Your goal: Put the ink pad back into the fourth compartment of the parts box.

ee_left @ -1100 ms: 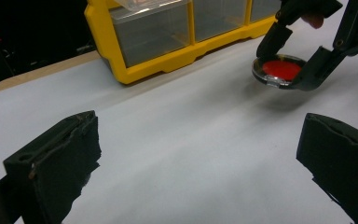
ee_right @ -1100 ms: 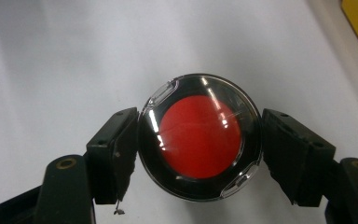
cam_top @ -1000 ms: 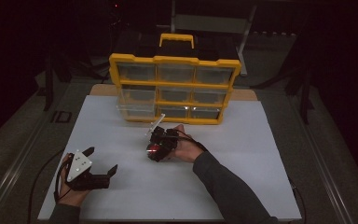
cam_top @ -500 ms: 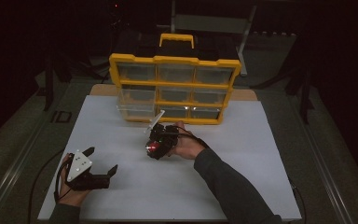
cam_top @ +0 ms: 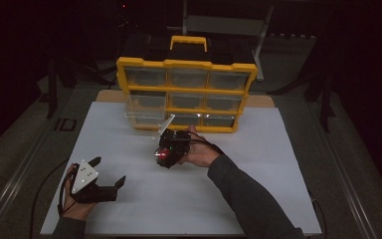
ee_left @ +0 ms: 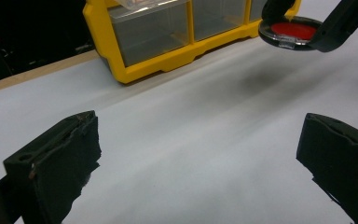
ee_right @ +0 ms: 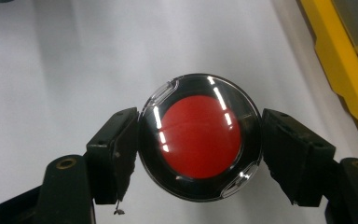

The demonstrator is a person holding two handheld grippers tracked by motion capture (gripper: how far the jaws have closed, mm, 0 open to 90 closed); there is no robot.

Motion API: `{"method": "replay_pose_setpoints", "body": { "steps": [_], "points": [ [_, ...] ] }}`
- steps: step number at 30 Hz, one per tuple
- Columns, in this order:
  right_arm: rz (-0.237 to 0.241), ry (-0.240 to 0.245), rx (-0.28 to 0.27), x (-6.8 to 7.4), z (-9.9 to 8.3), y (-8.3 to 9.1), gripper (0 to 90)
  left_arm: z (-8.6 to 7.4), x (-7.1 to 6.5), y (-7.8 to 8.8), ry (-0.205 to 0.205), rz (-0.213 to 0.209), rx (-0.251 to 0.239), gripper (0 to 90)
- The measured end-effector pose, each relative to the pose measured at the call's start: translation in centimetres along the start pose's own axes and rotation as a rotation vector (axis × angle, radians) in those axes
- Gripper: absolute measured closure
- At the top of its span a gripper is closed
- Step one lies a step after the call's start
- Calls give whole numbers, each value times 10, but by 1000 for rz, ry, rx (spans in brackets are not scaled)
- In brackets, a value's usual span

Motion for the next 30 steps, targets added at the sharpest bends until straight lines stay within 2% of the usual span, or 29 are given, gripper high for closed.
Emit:
{"method": "replay_pose_setpoints", "body": {
  "steps": [3, 11, 30],
  "points": [
    [0, -7, -2, 0, 1, 2, 295, 0, 0, 0, 0, 0, -2, 0],
    [-5, 16, 17, -1, 3, 9, 295, 0, -1, -1, 0, -4, 1, 0],
    [-10, 31, 16, -5, 10, 24, 295, 0, -2, -1, -1, -6, 1, 0]
  ]
}}
Point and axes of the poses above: each handheld gripper's, and its own axes: y roughly backward along the jaws, z roughly out of its top, x roughly to its left, the point moved 6 cm from there along -y, roughly forward along the jaws
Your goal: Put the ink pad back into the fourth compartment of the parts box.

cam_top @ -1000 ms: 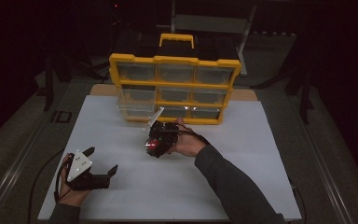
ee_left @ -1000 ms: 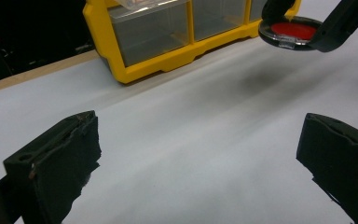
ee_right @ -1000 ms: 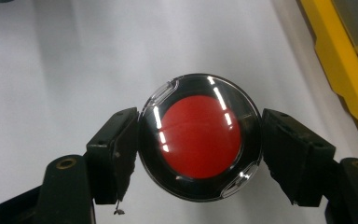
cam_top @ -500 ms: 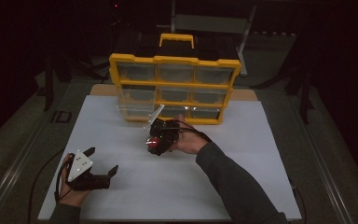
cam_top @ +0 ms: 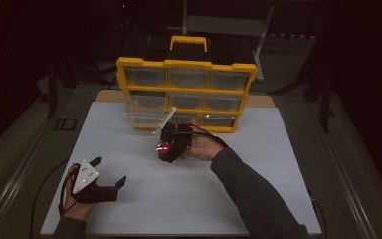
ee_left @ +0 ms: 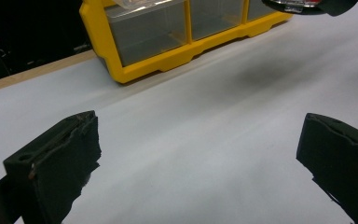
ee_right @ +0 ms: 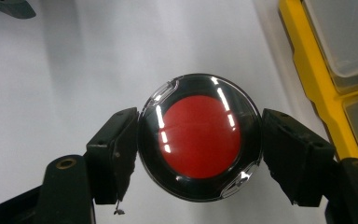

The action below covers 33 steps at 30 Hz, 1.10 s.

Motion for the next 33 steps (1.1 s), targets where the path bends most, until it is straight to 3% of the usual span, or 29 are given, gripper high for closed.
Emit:
{"method": "replay_pose_setpoints", "body": {
  "steps": [33],
  "points": [
    [-10, 70, -8, -3, 22, 33, 295, 0, 0, 0, 2, -3, -3, 0]
  ]
}}
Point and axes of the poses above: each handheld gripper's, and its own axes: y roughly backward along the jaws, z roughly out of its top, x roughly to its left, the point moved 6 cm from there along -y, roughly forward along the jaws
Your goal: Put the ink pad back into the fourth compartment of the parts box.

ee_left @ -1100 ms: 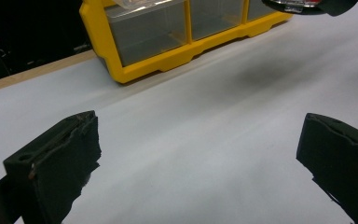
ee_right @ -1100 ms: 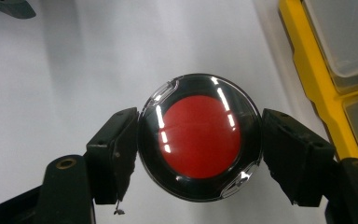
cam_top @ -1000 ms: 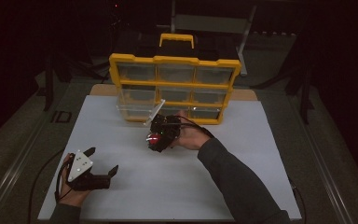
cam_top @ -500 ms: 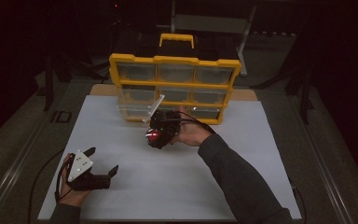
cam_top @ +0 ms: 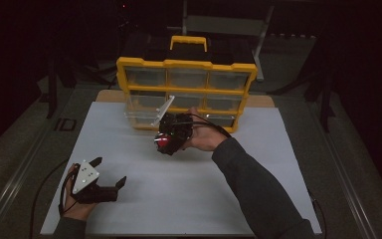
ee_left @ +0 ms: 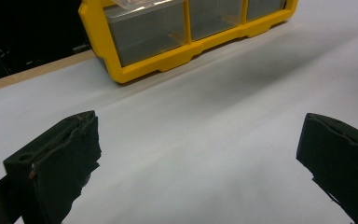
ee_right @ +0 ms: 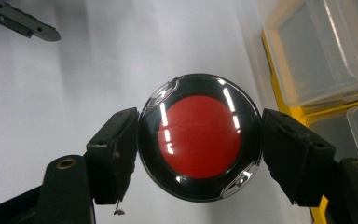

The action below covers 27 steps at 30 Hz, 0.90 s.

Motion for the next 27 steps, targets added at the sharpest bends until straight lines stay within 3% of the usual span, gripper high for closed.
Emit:
{"method": "replay_pose_setpoints", "body": {
  "steps": [27],
  "points": [
    [-18, 15, -42, -15, 15, 33, 295, 0, 0, -1, -2, 1, 4, 0]
  ]
}}
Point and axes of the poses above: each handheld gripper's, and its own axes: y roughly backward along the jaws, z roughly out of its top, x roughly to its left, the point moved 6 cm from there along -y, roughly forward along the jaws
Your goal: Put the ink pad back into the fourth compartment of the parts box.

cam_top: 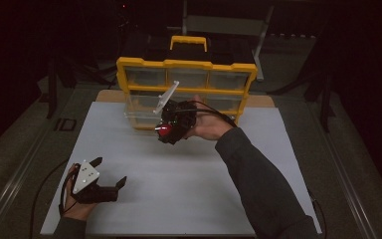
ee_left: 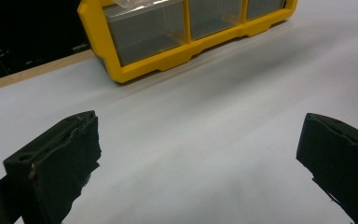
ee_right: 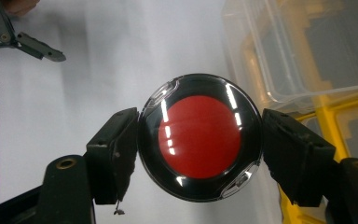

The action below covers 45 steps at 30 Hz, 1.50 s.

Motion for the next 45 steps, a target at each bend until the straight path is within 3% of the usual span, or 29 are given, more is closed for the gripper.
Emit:
{"method": "replay_pose_setpoints", "body": {
  "steps": [24, 40, 45],
  "points": [
    [-48, -50, -21, -26, 12, 18, 295, 0, 1, 0, 2, -1, -1, 0],
    [-70, -86, -64, -45, 15, 24, 295, 0, 0, 0, 1, -2, 0, 0],
    [-92, -113, -102, -53, 18, 27, 295, 0, 0, 0, 1, -2, -1, 0]
  ]
}}
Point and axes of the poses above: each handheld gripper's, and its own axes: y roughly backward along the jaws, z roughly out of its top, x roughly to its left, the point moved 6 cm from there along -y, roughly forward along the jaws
